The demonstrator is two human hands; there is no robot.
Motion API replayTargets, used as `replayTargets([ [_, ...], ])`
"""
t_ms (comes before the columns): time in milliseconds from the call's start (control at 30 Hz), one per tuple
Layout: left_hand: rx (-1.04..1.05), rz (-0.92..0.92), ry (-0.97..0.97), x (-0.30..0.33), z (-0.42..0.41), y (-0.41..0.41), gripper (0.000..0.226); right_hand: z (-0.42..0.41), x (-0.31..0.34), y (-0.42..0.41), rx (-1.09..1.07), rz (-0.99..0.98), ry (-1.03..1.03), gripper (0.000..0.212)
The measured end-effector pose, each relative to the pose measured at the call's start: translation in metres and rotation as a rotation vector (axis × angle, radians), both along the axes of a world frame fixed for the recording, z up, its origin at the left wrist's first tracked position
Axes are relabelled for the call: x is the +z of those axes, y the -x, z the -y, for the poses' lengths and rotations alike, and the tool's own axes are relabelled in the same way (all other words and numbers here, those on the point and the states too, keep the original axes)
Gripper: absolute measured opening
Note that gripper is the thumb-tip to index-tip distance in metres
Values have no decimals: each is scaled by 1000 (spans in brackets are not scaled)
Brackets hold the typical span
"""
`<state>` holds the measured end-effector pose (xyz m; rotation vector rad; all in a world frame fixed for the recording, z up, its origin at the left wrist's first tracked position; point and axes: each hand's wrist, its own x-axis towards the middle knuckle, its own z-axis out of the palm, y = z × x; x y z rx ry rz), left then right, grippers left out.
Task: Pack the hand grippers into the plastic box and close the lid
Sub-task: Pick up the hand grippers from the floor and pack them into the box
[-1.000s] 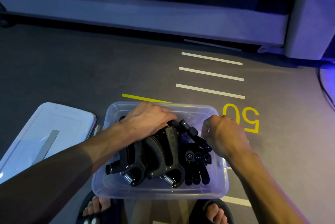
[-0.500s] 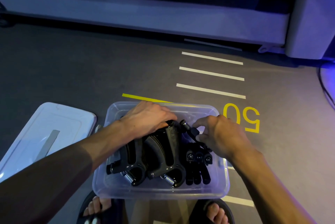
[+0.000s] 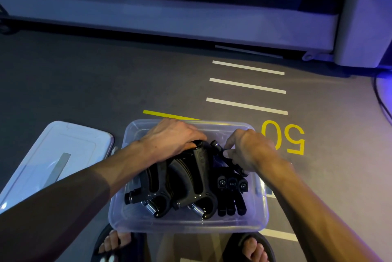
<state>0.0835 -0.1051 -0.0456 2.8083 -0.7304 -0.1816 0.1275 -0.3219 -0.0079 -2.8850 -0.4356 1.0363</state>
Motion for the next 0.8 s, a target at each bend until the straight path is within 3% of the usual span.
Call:
replayTargets([
  [300, 33, -9, 39, 3, -2, 6, 34, 0, -3, -9, -49, -55, -10, 24],
  [467, 58, 6, 40, 2, -10, 14, 21, -4, -4, -5, -40, 19, 46, 38],
  [633, 116, -1, 179, 6, -20, 31, 28, -8, 1, -14, -12, -42, 77, 26],
  [800, 203, 123, 268, 5, -38, 62, 28, -13, 10, -1, 79, 152, 119, 34],
])
